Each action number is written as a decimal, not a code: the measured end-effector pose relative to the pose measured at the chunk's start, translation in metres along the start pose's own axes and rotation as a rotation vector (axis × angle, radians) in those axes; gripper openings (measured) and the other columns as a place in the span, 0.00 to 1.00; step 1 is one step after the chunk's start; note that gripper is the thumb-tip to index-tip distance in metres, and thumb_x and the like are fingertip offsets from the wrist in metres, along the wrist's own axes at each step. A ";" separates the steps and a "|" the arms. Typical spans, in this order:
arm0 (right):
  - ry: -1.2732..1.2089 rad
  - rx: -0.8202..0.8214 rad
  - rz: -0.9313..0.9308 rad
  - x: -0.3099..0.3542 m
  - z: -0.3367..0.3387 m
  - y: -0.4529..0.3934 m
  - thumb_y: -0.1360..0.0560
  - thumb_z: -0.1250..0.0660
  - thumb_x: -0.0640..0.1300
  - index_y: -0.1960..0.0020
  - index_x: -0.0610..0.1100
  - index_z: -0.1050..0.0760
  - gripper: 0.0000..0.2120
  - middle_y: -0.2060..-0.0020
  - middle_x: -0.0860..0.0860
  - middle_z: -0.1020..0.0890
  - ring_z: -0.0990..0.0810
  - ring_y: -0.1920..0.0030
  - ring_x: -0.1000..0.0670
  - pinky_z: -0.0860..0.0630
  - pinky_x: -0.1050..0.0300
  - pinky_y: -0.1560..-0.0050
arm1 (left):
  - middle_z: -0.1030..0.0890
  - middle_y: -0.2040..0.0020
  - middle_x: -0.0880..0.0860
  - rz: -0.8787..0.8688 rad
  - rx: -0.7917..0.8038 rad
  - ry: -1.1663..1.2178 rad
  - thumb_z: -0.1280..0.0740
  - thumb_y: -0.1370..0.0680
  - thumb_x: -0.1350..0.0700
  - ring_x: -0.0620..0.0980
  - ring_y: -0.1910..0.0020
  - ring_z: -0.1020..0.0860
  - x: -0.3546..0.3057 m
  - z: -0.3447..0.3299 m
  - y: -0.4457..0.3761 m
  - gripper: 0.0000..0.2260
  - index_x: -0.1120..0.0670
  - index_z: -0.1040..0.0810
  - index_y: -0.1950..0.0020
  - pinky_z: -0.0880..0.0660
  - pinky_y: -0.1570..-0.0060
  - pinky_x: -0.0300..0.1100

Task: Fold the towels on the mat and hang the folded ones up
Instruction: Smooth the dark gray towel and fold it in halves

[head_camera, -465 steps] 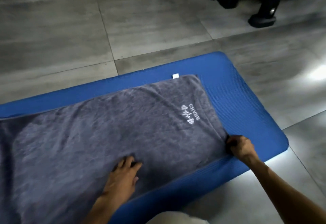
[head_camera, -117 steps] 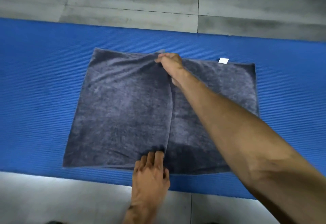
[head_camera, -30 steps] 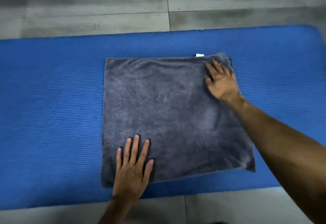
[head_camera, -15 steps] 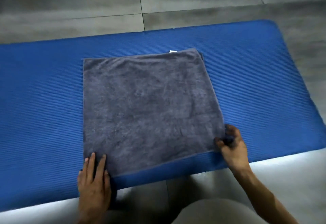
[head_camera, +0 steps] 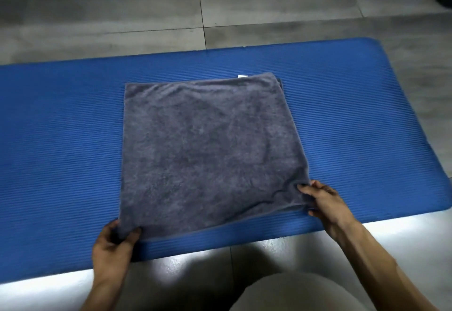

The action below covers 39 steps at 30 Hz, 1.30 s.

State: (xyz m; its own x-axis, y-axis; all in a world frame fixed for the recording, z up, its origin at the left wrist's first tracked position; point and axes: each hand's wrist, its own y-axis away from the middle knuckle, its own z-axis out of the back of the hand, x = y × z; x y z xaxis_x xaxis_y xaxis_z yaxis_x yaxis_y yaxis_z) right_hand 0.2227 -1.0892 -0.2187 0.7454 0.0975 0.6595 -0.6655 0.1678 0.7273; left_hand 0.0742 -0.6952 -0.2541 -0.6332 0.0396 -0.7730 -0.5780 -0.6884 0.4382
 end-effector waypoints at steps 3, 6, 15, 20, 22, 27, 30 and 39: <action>0.055 -0.037 -0.049 -0.002 0.008 -0.004 0.28 0.29 0.37 0.55 0.44 0.25 0.06 0.61 0.49 0.20 0.23 0.57 0.51 0.26 0.57 0.62 | 0.21 0.65 0.53 0.055 0.098 0.068 0.30 0.26 0.66 0.46 0.66 0.24 -0.005 0.011 -0.001 0.02 0.61 0.20 0.56 0.28 0.69 0.26; 0.005 -0.107 -0.066 -0.006 0.015 -0.002 0.28 0.29 0.32 0.57 0.43 0.25 0.09 0.60 0.47 0.21 0.22 0.60 0.50 0.21 0.60 0.68 | 0.19 0.63 0.52 0.144 0.162 0.139 0.32 0.25 0.68 0.43 0.66 0.20 -0.011 0.025 -0.002 0.04 0.62 0.21 0.58 0.23 0.66 0.29; -0.116 0.097 -0.131 -0.015 0.039 0.041 0.41 0.24 0.37 0.60 0.46 0.31 0.18 0.64 0.48 0.19 0.18 0.69 0.49 0.19 0.56 0.67 | 0.22 0.63 0.55 0.355 0.428 0.148 0.31 0.28 0.69 0.47 0.72 0.22 -0.024 0.069 0.008 0.11 0.54 0.28 0.59 0.24 0.71 0.33; -0.304 0.175 -0.198 0.030 0.035 0.038 0.33 0.30 0.36 0.61 0.46 0.29 0.09 0.71 0.50 0.20 0.20 0.75 0.53 0.19 0.58 0.69 | 0.18 0.68 0.48 0.334 0.287 0.403 0.37 0.24 0.68 0.43 0.75 0.21 -0.066 0.064 -0.012 0.11 0.52 0.27 0.56 0.24 0.72 0.32; -0.312 0.140 -0.202 0.055 0.025 0.021 0.25 0.35 0.36 0.59 0.44 0.27 0.06 0.73 0.50 0.20 0.20 0.75 0.54 0.18 0.58 0.69 | 0.18 0.69 0.47 0.311 0.256 0.490 0.37 0.22 0.65 0.42 0.72 0.19 -0.088 0.051 -0.030 0.08 0.53 0.26 0.57 0.23 0.69 0.31; -0.585 0.090 -0.129 0.098 -0.011 -0.023 0.18 0.46 0.40 0.59 0.46 0.32 0.11 0.61 0.43 0.15 0.14 0.65 0.48 0.17 0.52 0.65 | 0.16 0.64 0.56 0.260 0.202 0.632 0.40 0.18 0.56 0.47 0.66 0.16 -0.131 0.014 -0.072 0.06 0.52 0.28 0.54 0.20 0.65 0.36; -0.327 -0.017 0.215 0.081 -0.034 -0.021 0.22 0.41 0.35 0.56 0.47 0.29 0.09 0.57 0.46 0.18 0.18 0.62 0.50 0.21 0.52 0.58 | 0.18 0.57 0.60 -0.187 0.201 0.006 0.33 0.23 0.61 0.53 0.65 0.19 -0.116 -0.005 -0.077 0.08 0.50 0.28 0.56 0.21 0.60 0.45; 1.512 -0.231 0.979 0.012 -0.024 -0.039 0.34 0.34 0.41 0.43 0.45 0.25 0.19 0.47 0.47 0.23 0.24 0.52 0.41 0.26 0.45 0.51 | 0.26 0.46 0.57 -0.879 0.291 -1.286 0.24 0.41 0.59 0.60 0.51 0.25 -0.067 -0.020 -0.062 0.28 0.55 0.24 0.42 0.21 0.65 0.52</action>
State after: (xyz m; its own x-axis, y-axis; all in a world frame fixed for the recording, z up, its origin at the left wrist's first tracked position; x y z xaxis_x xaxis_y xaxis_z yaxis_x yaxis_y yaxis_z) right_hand 0.2588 -1.0713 -0.2440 -0.3906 0.9200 -0.0317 -0.9171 -0.3859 0.1005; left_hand 0.1626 -0.6696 -0.2383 0.0305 0.9995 -0.0006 -0.9629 0.0295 0.2682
